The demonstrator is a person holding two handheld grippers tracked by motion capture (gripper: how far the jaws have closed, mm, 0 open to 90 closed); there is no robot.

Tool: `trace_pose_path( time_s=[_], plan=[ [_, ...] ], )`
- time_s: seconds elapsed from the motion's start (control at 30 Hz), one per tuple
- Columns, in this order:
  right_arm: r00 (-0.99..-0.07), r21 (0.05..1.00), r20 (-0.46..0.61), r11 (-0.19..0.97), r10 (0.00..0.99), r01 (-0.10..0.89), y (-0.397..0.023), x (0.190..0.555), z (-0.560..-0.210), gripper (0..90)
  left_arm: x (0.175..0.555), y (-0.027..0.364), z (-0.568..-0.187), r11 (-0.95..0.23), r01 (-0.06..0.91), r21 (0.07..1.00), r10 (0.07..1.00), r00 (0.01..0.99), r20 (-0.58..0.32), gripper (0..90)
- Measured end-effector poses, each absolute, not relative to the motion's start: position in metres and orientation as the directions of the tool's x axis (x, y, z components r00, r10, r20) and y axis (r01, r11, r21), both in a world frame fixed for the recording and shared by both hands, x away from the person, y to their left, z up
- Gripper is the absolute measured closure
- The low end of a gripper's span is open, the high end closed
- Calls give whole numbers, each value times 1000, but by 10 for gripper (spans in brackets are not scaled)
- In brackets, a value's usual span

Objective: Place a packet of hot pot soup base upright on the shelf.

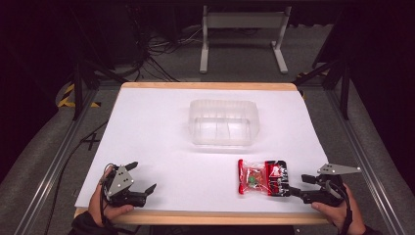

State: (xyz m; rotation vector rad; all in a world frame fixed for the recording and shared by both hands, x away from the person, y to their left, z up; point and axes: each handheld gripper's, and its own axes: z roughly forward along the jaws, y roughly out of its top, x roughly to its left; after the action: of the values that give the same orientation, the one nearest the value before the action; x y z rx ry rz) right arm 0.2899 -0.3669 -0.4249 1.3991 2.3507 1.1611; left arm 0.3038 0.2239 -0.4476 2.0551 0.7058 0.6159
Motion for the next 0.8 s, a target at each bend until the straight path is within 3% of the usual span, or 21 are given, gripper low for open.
trace_pose_path(
  time_s=[0.5, 0.8],
  plan=[
    [-570, 613, 369, 269, 734, 743, -343, 296, -433, 180, 304, 223, -448, -477, 257, 841, 673, 722, 161, 72],
    [-541, 618, 519, 147, 661, 773, -334, 306, -440, 172, 304, 222, -449, -484, 258, 836, 670, 724, 164, 73]
  ],
)
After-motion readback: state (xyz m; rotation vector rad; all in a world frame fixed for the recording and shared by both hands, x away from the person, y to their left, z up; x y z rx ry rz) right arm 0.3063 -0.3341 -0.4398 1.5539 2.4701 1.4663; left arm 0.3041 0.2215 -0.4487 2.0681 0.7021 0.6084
